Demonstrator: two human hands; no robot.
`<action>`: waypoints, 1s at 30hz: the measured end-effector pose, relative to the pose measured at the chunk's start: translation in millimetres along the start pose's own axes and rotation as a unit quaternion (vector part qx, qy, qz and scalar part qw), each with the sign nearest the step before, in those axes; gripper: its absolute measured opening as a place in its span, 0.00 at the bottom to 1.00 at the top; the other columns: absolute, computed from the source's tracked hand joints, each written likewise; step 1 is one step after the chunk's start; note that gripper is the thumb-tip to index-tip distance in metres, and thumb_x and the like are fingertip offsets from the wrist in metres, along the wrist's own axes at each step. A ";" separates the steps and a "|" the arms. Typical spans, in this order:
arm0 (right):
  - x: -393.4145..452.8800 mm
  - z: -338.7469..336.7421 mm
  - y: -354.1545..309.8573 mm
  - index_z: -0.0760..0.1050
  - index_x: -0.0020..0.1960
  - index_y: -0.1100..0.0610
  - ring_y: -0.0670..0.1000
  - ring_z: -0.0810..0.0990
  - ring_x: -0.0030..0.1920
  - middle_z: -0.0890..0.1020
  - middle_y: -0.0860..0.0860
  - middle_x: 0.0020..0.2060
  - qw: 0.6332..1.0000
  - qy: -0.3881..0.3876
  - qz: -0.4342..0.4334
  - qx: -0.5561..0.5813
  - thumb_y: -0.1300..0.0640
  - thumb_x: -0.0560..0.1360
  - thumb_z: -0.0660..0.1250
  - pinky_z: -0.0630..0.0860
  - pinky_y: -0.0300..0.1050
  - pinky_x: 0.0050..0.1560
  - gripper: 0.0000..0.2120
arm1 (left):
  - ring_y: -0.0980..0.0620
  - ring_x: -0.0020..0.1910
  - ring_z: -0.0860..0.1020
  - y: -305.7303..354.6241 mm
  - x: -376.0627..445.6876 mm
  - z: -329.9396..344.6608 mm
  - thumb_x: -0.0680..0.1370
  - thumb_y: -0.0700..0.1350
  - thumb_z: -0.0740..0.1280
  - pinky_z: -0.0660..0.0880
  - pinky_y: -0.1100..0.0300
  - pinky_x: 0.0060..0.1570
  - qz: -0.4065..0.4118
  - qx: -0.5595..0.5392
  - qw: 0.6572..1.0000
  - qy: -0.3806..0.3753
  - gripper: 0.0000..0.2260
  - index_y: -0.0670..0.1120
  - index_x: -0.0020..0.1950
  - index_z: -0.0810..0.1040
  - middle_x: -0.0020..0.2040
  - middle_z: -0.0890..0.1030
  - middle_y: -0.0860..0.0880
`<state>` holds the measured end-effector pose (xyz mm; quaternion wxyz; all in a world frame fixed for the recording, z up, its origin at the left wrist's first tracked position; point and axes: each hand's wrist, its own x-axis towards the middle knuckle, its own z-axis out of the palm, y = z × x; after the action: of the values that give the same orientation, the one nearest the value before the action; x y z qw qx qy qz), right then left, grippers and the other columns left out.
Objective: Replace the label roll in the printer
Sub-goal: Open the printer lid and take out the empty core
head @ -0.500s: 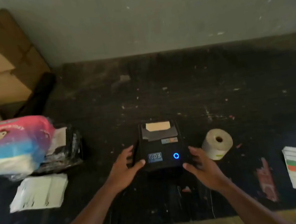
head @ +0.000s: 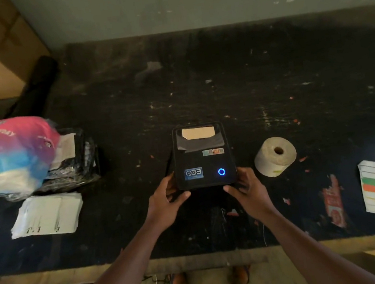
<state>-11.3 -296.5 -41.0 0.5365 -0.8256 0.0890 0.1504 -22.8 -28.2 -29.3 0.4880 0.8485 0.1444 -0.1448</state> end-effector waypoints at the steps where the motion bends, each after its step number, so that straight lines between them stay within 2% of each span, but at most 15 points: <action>1: -1.8 0.9 -1.1 0.68 0.70 0.43 0.41 0.79 0.66 0.79 0.38 0.64 1.000 0.008 -0.002 -0.002 0.56 0.77 0.77 0.77 0.50 0.72 0.28 | 0.53 0.71 0.78 0.7 -0.1 -0.7 0.75 0.50 0.78 0.74 0.50 0.72 0.003 0.009 1.000 0.004 0.35 0.55 0.80 0.67 0.71 0.80 0.53; 5: -4.5 3.9 -2.3 0.70 0.71 0.45 0.47 0.79 0.70 0.81 0.46 0.68 1.000 0.028 -0.001 -0.009 0.54 0.77 0.77 0.77 0.56 0.73 0.27 | 0.59 0.68 0.77 -1.2 -2.3 -1.0 0.76 0.51 0.78 0.73 0.60 0.68 0.014 0.020 1.000 0.012 0.34 0.51 0.80 0.69 0.71 0.81 0.53; 7: -6.7 5.1 -2.7 0.70 0.71 0.45 0.49 0.79 0.70 0.81 0.47 0.68 0.999 0.033 0.000 -0.006 0.53 0.77 0.77 0.78 0.55 0.72 0.27 | 0.60 0.67 0.76 -1.5 -4.6 -0.3 0.76 0.51 0.77 0.71 0.63 0.65 0.019 0.018 1.000 0.013 0.35 0.51 0.81 0.68 0.72 0.80 0.52; 10: -14.0 6.4 -4.1 0.69 0.72 0.43 0.49 0.78 0.71 0.80 0.47 0.69 0.999 0.032 -0.003 0.006 0.52 0.77 0.76 0.81 0.43 0.62 0.27 | 0.57 0.70 0.75 -1.7 -9.9 0.7 0.78 0.50 0.75 0.72 0.57 0.70 0.030 0.012 0.999 0.013 0.35 0.51 0.82 0.66 0.74 0.78 0.49; 12: -18.4 7.3 -5.3 0.69 0.72 0.42 0.49 0.77 0.72 0.80 0.46 0.69 0.999 0.038 -0.012 -0.001 0.49 0.77 0.76 0.78 0.48 0.67 0.27 | 0.53 0.73 0.75 0.0 -14.1 -0.4 0.79 0.52 0.74 0.73 0.49 0.74 0.043 0.013 0.999 0.014 0.34 0.52 0.83 0.65 0.75 0.76 0.49; 14: -21.0 7.6 -11.8 0.68 0.75 0.44 0.49 0.77 0.71 0.79 0.46 0.70 0.998 0.049 -0.026 -0.003 0.45 0.77 0.75 0.76 0.53 0.71 0.30 | 0.55 0.72 0.74 5.5 -14.7 -5.2 0.79 0.55 0.73 0.74 0.49 0.73 0.062 0.020 0.998 0.024 0.33 0.55 0.82 0.64 0.75 0.75 0.52; 18: -10.7 -1.2 -42.9 0.68 0.79 0.46 0.46 0.77 0.69 0.78 0.44 0.68 0.995 0.078 -0.068 0.010 0.37 0.78 0.69 0.76 0.52 0.70 0.33 | 0.61 0.67 0.78 32.1 -4.1 -22.1 0.79 0.61 0.71 0.76 0.58 0.66 0.097 -0.021 0.994 0.045 0.32 0.57 0.81 0.66 0.70 0.79 0.57; 20: 4.1 -10.5 -65.9 0.71 0.76 0.44 0.44 0.78 0.64 0.78 0.39 0.61 0.992 0.095 -0.077 0.031 0.38 0.80 0.68 0.77 0.51 0.68 0.27 | 0.65 0.61 0.82 50.6 6.0 -33.0 0.77 0.65 0.69 0.79 0.67 0.58 0.107 -0.070 0.990 0.064 0.31 0.58 0.79 0.70 0.60 0.84 0.61; 22: 23.6 -20.1 -88.7 0.73 0.75 0.45 0.42 0.80 0.62 0.79 0.38 0.58 0.989 0.108 -0.085 0.057 0.39 0.82 0.66 0.79 0.51 0.65 0.23 | 0.68 0.58 0.82 70.1 20.8 -43.4 0.78 0.67 0.67 0.78 0.72 0.52 0.114 -0.094 0.985 0.089 0.28 0.59 0.76 0.73 0.56 0.84 0.66; 24: 44.7 -27.9 -108.8 0.70 0.77 0.48 0.38 0.81 0.59 0.81 0.40 0.57 0.986 0.113 -0.092 0.086 0.39 0.83 0.64 0.79 0.44 0.60 0.26 | 0.67 0.58 0.82 88.4 39.8 -51.9 0.80 0.67 0.65 0.76 0.68 0.56 0.112 -0.099 0.984 0.098 0.25 0.61 0.75 0.72 0.56 0.85 0.63; 27: 75.7 -35.6 -129.7 0.68 0.78 0.51 0.24 0.79 0.48 0.80 0.39 0.52 0.982 0.124 -0.107 0.095 0.41 0.85 0.63 0.76 0.25 0.44 0.25 | 0.65 0.60 0.80 111.9 70.7 -60.2 0.79 0.69 0.64 0.76 0.56 0.65 0.108 -0.095 0.985 0.095 0.29 0.60 0.78 0.69 0.59 0.84 0.60; 30: 101.3 -36.7 -140.6 0.69 0.76 0.54 0.22 0.77 0.42 0.79 0.40 0.50 0.981 0.138 -0.110 0.082 0.44 0.86 0.63 0.71 0.18 0.37 0.23 | 0.57 0.63 0.81 126.0 94.7 -63.8 0.79 0.69 0.64 0.76 0.47 0.70 0.100 -0.090 0.986 0.103 0.29 0.57 0.77 0.71 0.61 0.84 0.57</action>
<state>132.7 -271.1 58.9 0.5984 -0.7962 0.0830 -0.0333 119.4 -23.7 63.8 0.5573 0.8215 0.1208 0.0062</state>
